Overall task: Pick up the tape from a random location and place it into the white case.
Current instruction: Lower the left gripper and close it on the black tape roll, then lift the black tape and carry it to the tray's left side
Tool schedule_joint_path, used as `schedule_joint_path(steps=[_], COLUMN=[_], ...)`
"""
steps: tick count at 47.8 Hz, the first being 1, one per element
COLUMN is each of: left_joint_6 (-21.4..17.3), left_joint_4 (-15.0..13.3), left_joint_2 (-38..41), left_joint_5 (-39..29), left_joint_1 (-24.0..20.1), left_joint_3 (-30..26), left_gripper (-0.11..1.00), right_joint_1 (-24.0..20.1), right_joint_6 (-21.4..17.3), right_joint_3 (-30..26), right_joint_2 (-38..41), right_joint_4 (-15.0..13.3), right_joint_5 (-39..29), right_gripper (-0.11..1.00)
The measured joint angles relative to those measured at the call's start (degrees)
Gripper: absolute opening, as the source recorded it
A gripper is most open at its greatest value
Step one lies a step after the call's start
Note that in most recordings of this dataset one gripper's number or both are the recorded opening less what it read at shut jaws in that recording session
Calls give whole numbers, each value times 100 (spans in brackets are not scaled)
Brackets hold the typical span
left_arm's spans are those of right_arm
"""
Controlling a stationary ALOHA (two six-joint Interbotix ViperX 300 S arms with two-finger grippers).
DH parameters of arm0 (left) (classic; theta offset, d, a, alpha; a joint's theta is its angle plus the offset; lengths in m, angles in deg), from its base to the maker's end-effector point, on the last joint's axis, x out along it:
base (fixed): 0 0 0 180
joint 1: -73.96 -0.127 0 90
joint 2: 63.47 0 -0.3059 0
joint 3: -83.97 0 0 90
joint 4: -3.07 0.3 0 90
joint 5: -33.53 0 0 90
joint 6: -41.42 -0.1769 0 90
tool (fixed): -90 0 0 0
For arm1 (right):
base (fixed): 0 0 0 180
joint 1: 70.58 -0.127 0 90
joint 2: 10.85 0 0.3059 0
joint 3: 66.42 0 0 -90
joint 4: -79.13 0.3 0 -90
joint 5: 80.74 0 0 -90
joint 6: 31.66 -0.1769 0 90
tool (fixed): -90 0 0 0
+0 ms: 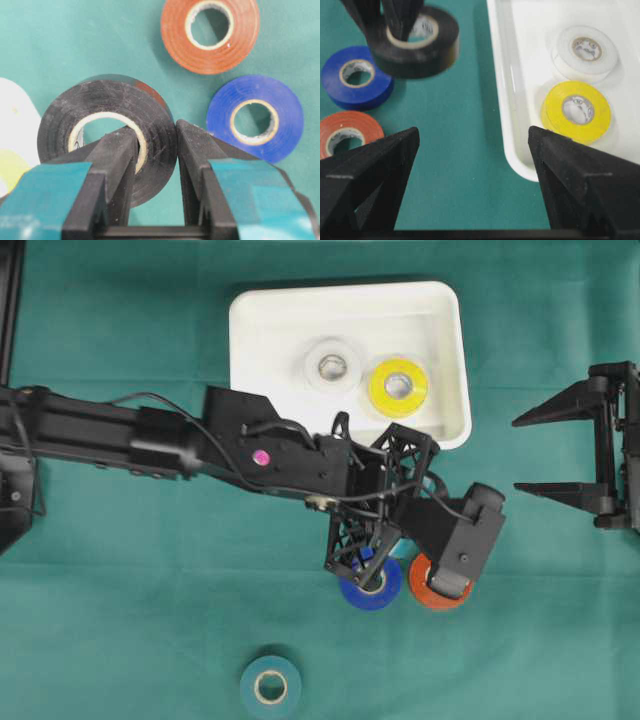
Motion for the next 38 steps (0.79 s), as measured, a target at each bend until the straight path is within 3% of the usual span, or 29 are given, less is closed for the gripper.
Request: schedule_joint_path(steps=[18,38], left_joint_6=[-9,-9], left_joint_4=[0,0], left_joint_2=[-105,-229], left_joint_5=[-677,-765], left_joint_1=[0,0], left_joint_3=[-483,-694], left_gripper=[18,18], right_joint_1=[-9,0], right_joint_6=[0,0], right_joint_3=[9,9], right_joint_2=[0,0], right_joint_4=[0,9], right_joint_5=[0,0], right_gripper=[84,84])
